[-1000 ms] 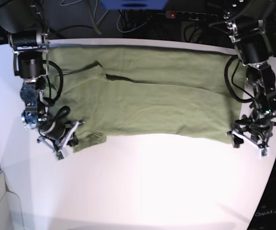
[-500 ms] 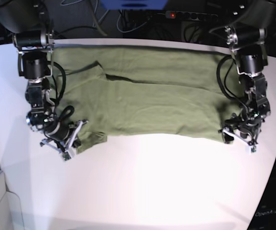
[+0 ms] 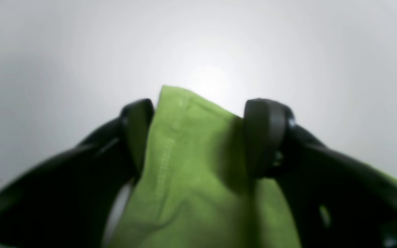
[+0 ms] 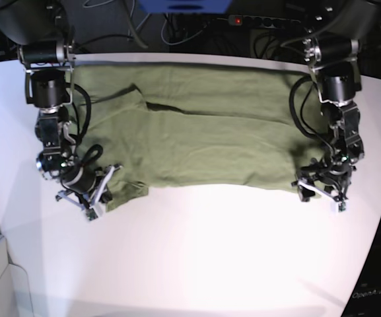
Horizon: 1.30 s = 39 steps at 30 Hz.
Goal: Fold the T-shirt properly
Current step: 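Lift the hem and fold it over toward the collar with both grippers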
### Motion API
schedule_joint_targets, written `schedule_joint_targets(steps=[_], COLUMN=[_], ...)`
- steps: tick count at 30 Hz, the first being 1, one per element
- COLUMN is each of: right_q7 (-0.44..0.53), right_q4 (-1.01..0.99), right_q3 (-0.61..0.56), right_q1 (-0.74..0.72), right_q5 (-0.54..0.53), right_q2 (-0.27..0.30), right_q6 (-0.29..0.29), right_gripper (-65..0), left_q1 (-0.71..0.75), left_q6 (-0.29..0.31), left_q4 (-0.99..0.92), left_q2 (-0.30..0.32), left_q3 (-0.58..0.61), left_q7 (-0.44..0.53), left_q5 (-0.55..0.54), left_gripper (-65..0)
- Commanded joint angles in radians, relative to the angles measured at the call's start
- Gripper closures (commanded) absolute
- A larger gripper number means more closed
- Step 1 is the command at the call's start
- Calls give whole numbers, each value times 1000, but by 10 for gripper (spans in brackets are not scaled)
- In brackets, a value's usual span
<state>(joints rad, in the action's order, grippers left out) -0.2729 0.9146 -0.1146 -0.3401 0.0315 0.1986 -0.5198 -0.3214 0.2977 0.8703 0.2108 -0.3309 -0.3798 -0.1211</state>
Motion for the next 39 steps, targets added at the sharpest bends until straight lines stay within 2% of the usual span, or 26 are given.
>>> schedule_joint_targets(steps=[1,5,6,8,14,23,28,35,39], right_q7=[-25,-25,-25,-25,-25,-53,-64,-65,-65], right_q4=[8,8,8,8,39,309,459,644,734], right_q3=[-1,-1,-1,-1,5,5,5,8,52], right_q1=[-11,-11,-11,-11,-6,118,206,330,401], right_q5=[9,9,9,9,9,11,11,11,11], right_q2=[3,5,6,6,8,29,51,77,72], right_q6=[-12,-12,-12,-12,-12,-10,-10,-9,-9], right_gripper=[-9,-9,-9,-9,-9,-10,-10,-10,-12], left_q1=[-18,-18,-18,-18,-3,97,161,281,336], left_q6=[5,5,5,1,-2,-4,1,-1,1], left_q4=[10,10,10,13,42,275,384,539,600], left_q2=[2,0,2,6,8,2,-1,-3,-3], left_q3=[-1,-1,-1,-1,-1,-3,-9,-10,-12], left_q7=[-9,-17,-17,-17,-18,-20,-80,-84,-83], left_q5=[-5,-5,-5,-5,-4,-4,-4,-13,-15], left_gripper=[-311,-17,0,-31,-25,-25,-25,-25,-25])
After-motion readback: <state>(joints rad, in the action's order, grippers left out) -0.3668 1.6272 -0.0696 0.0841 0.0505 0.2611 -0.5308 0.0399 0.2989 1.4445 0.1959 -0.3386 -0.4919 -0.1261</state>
